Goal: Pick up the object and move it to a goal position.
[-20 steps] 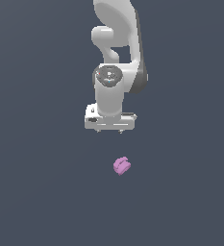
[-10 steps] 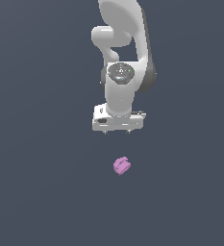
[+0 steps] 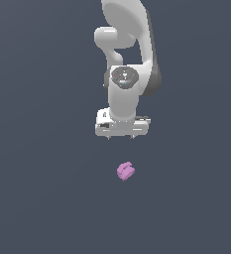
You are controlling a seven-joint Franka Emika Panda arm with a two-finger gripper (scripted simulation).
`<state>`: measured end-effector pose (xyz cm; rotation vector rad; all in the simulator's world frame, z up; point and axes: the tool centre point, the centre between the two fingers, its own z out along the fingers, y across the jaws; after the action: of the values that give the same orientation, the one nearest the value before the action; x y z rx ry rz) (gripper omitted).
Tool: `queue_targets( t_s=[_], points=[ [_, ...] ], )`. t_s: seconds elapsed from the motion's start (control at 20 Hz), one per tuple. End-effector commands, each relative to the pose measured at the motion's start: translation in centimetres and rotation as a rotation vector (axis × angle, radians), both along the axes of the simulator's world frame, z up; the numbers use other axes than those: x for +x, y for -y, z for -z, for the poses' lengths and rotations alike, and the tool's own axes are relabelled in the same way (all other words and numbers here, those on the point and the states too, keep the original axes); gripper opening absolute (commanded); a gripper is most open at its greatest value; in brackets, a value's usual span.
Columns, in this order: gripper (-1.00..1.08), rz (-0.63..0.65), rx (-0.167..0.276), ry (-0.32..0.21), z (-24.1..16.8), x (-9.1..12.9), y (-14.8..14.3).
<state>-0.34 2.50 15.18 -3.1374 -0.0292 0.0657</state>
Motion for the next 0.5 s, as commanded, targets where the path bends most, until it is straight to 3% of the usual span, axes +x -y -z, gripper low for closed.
queue_targets(
  t_s=[0.0, 0.45],
  points=[
    [1.0, 0.026, 0.0, 0.001, 0.1, 0.3, 0.0],
    [1.0, 0.194, -0.002, 0.006, 1.0, 2.3, -0.2]
  ],
)
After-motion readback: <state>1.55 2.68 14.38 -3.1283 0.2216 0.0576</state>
